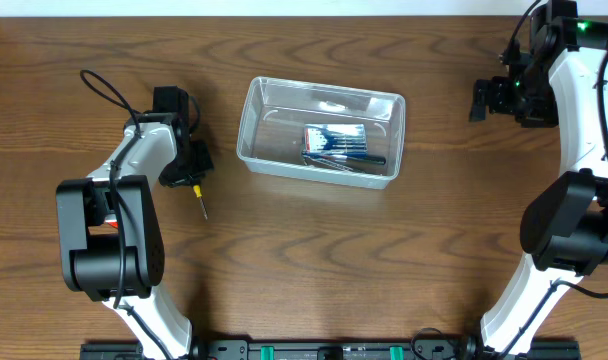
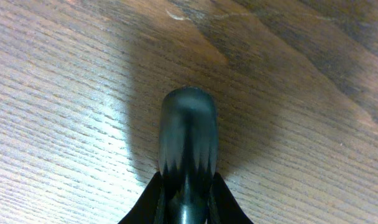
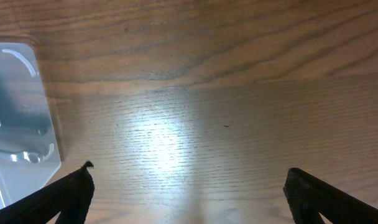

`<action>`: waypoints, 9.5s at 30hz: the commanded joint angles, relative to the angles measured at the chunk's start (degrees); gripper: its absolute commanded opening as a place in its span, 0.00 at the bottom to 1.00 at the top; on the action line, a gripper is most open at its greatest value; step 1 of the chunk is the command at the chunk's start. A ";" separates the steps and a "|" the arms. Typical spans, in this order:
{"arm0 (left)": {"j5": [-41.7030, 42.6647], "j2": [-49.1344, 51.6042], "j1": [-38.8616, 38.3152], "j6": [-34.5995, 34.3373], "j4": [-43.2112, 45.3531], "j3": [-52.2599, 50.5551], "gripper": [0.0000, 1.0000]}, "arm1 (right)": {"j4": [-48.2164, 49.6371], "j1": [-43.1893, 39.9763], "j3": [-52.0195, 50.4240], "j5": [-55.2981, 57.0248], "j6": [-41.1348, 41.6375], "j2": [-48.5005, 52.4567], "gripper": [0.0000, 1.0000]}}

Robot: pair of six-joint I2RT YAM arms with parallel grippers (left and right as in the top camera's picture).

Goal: Pack container
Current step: 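Close the left gripper on the screwdriver handle and lift, then carry the screwdriver over the container and lower it inside, then open the left gripper and withdraw it toward the pliers, then lower the left gripper onto one red pliers handle, then close the left gripper on the pliers handle and lift, then carry the red pliers over the container and drop them inside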

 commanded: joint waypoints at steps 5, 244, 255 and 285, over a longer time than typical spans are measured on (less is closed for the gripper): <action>-0.46 -2.71 0.24 0.13 -0.70 -0.46 0.06 | -0.20 -0.79 -0.11 0.20 -1.09 0.09 0.99; -1.16 -0.70 18.23 27.12 -12.44 -5.29 0.06 | -5.97 -1.05 -0.11 6.21 -3.19 0.09 0.99; -2.10 -1.33 17.94 20.44 -14.08 -2.12 0.06 | -5.99 -1.05 -0.11 6.21 -3.19 0.09 0.99; 1.90 -8.31 -30.69 59.82 -9.42 29.33 0.06 | -1.68 -2.64 -0.11 1.62 0.26 0.09 0.99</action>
